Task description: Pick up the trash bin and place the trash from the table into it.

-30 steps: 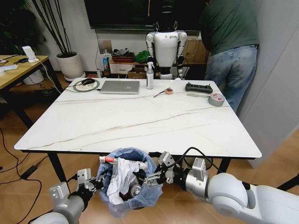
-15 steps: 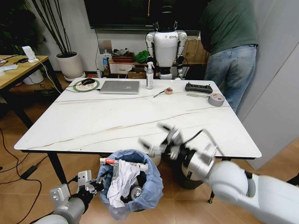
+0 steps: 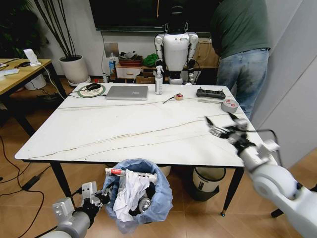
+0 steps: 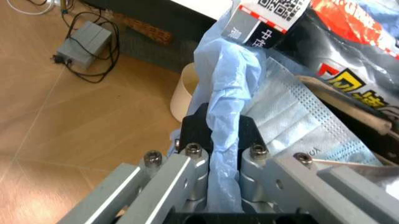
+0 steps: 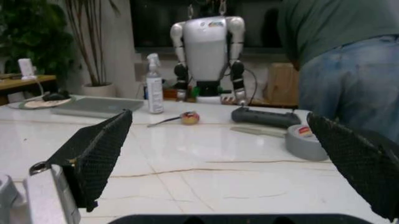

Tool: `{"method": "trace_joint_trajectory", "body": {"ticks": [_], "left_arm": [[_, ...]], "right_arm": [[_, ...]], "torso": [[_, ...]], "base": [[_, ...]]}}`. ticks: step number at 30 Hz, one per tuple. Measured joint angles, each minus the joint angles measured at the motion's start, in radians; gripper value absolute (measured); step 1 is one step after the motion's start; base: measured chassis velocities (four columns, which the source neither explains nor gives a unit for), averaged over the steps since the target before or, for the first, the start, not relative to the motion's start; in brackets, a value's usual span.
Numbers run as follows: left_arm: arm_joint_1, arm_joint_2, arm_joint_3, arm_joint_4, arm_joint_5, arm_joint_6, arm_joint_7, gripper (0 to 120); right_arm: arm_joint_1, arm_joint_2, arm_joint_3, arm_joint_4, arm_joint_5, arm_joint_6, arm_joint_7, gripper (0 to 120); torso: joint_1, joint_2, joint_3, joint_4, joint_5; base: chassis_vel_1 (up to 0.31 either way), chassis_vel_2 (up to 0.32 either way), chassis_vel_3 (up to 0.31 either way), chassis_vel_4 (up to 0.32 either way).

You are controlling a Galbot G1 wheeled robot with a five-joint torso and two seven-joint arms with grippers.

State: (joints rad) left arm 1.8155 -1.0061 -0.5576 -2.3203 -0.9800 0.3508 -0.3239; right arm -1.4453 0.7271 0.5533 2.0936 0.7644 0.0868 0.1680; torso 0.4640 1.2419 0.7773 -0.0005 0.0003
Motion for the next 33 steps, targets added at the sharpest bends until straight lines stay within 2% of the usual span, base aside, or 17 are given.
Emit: {"method": "trace_joint_trajectory", "body": {"ticks": [2, 3, 5, 8, 13, 16, 17, 18, 22, 29, 33], "left_arm": [[-0.001, -0.002, -0.003, 0.001, 0.009, -0.003, 0.003, 2], [-0.001, -0.002, -0.003, 0.001, 0.009, -0.003, 0.003, 2], [-0.001, -0.005, -0.005, 0.003, 0.015, -0.007, 0.006, 2], [-0.005, -0.006, 0.007, 0.013, 0.034, -0.013, 0.013, 2], [-0.013, -0.003, 0.011, 0.013, 0.038, -0.014, 0.018, 2], [-0.024, 0.004, 0.004, 0.021, 0.037, -0.018, 0.022, 2], [-0.024, 0.004, 0.004, 0.021, 0.037, -0.018, 0.022, 2], [-0.024, 0.006, 0.001, 0.022, 0.037, -0.020, 0.024, 2], [-0.015, 0.011, -0.001, 0.022, 0.041, -0.024, 0.034, 2], [-0.025, 0.007, 0.009, 0.036, 0.062, -0.036, 0.042, 2], [0.009, -0.004, 0.014, 0.046, 0.083, -0.042, 0.015, 2]], "right_arm": [[-0.102, 0.063, 0.100, 0.029, -0.018, 0.005, -0.035, 100], [-0.102, 0.063, 0.100, 0.029, -0.018, 0.005, -0.035, 100], [-0.197, 0.130, 0.178, 0.051, -0.045, 0.015, -0.069, 100], [-0.370, 0.245, 0.256, 0.064, -0.162, 0.061, -0.110, 100], [-0.439, 0.316, 0.270, 0.060, -0.248, 0.094, -0.116, 100], [-0.475, 0.406, 0.271, 0.028, -0.291, 0.150, -0.134, 100], [-0.475, 0.406, 0.271, 0.028, -0.291, 0.150, -0.134, 100], [-0.481, 0.445, 0.271, 0.019, -0.300, 0.161, -0.139, 100], [-0.497, 0.515, 0.270, 0.017, -0.309, 0.178, -0.164, 100], [-0.506, 0.537, 0.265, 0.019, -0.314, 0.188, -0.178, 100], [-0.504, 0.534, 0.263, 0.020, -0.314, 0.188, -0.178, 100]], "torso": [[0.000, 0.000, 0.000, 0.0007, -0.0003], [0.000, 0.000, 0.000, 0.0007, -0.0003], [0.000, 0.000, 0.000, 0.0010, -0.0002], [0.000, 0.000, 0.000, 0.0002, -0.0005], [0.000, 0.000, 0.000, 0.0001, -0.0006], [0.000, 0.000, 0.000, 0.0005, -0.0004], [0.000, 0.000, 0.000, 0.0005, -0.0004], [0.000, 0.000, 0.000, 0.0003, -0.0003], [0.000, 0.000, 0.000, 0.0006, -0.0004], [0.000, 0.000, 0.000, 0.0005, -0.0005], [0.000, 0.000, 0.000, 0.0005, -0.0003]], "base": [[0.000, 0.000, 0.000, 0.000], [0.000, 0.000, 0.000, 0.000], [0.000, 0.000, 0.000, 0.000], [0.000, 0.000, 0.000, 0.000], [0.000, 0.000, 0.000, 0.000], [0.000, 0.000, 0.000, 0.000], [0.000, 0.000, 0.000, 0.000], [0.000, 0.000, 0.000, 0.000], [0.000, 0.000, 0.000, 0.000], [0.000, 0.000, 0.000, 0.000], [0.000, 0.000, 0.000, 0.000]]}}
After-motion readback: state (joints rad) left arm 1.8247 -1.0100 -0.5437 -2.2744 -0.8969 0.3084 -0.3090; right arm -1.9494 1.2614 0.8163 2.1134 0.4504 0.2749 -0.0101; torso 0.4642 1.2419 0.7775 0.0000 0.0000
